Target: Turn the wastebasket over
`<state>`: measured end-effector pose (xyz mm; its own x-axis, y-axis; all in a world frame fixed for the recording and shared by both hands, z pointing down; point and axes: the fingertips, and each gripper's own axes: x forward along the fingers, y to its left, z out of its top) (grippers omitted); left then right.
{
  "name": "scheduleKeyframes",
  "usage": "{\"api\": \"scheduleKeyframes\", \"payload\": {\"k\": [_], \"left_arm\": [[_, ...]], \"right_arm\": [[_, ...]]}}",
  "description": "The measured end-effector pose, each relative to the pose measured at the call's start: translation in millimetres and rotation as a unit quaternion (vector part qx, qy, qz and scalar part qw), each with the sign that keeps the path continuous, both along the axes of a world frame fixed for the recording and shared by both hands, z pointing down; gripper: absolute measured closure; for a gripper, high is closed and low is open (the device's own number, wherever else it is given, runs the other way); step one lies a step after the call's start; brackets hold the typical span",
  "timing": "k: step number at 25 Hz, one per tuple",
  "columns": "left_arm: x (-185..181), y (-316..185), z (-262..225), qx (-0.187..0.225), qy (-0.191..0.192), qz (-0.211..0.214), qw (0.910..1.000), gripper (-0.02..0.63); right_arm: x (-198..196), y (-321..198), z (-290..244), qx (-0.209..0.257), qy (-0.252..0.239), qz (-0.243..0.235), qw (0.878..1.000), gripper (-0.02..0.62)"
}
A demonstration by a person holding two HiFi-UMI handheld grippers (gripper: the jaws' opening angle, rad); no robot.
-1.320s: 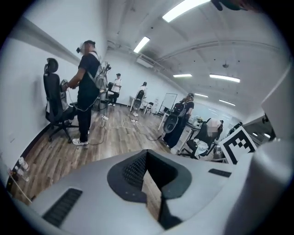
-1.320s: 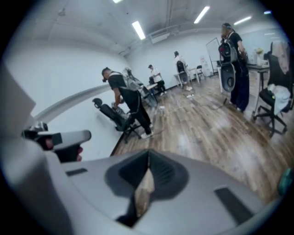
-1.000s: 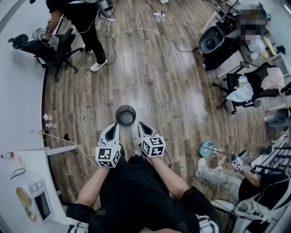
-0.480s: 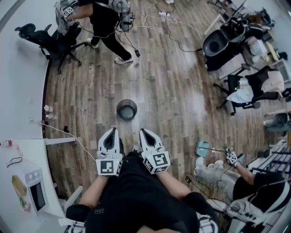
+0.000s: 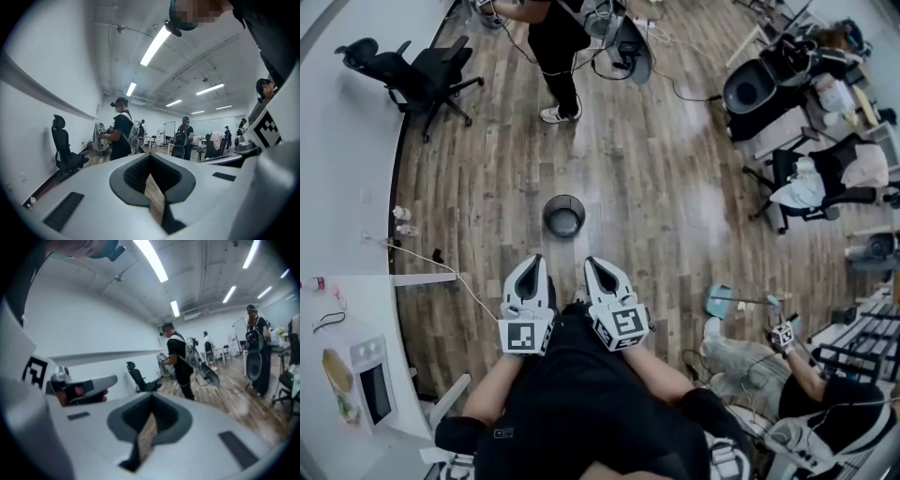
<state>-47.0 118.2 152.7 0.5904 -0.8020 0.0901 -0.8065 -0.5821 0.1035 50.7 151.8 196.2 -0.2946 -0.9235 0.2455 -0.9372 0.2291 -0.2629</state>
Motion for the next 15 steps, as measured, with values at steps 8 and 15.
{"api": "scheduleKeyframes", "payload": {"k": [8, 15], "left_arm": [[7.1, 7.3, 2.9, 0.011, -0.013, 0.007, 0.9998, 0.572], [10.7, 19.4, 2.5, 0.013, -0.009, 0.011, 0.9998, 0.572]], "right_arm": [[7.4, 4.9, 1.4, 0.0, 0.009, -0.001, 1.0, 0.563], [5.9, 17.8, 5.3, 0.002, 0.009, -0.006, 1.0, 0.563]]}}
